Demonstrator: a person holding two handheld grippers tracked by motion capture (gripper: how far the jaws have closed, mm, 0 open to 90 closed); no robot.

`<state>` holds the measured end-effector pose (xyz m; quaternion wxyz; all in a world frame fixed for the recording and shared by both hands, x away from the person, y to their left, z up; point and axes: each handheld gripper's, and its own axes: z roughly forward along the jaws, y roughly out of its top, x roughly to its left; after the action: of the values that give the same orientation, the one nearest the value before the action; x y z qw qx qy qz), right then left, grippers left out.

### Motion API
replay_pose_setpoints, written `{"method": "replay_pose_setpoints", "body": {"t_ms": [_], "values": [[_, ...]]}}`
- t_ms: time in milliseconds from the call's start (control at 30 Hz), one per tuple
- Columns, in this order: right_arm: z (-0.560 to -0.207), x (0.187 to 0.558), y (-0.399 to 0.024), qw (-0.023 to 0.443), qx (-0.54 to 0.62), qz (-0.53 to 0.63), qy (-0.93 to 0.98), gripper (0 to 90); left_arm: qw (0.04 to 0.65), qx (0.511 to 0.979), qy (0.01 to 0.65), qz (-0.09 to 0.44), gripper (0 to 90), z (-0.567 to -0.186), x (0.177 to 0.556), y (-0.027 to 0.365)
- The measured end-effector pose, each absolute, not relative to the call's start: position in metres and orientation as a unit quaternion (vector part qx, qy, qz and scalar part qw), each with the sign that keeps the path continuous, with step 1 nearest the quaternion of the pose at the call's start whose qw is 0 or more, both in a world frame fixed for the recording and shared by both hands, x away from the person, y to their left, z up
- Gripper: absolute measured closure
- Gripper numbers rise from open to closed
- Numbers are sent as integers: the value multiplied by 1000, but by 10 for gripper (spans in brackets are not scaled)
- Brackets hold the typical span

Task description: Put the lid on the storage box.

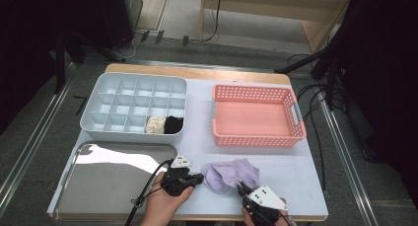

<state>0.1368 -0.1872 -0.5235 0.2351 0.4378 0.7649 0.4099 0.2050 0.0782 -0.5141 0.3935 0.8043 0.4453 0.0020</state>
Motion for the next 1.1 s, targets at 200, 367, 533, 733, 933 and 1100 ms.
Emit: {"method": "replay_pose_setpoints", "body": {"t_ms": [200,367,533,733,933,1100], "values": [[-521,144,-220,248,473,409,740,838,395,804,445,0,892,-514,205,78],[-519,148,-238,270,487,401,727,837,396,802,446,2,882,-514,205,79],[-517,149,-246,286,488,404,719,833,417,795,441,9,810,-507,202,80],[-520,152,-254,305,490,399,713,795,448,786,425,17,765,-500,197,79],[-522,155,-273,319,521,392,688,686,442,787,430,19,753,-503,199,81],[-512,147,-286,337,549,407,647,616,440,788,431,20,749,-504,199,80]]}}
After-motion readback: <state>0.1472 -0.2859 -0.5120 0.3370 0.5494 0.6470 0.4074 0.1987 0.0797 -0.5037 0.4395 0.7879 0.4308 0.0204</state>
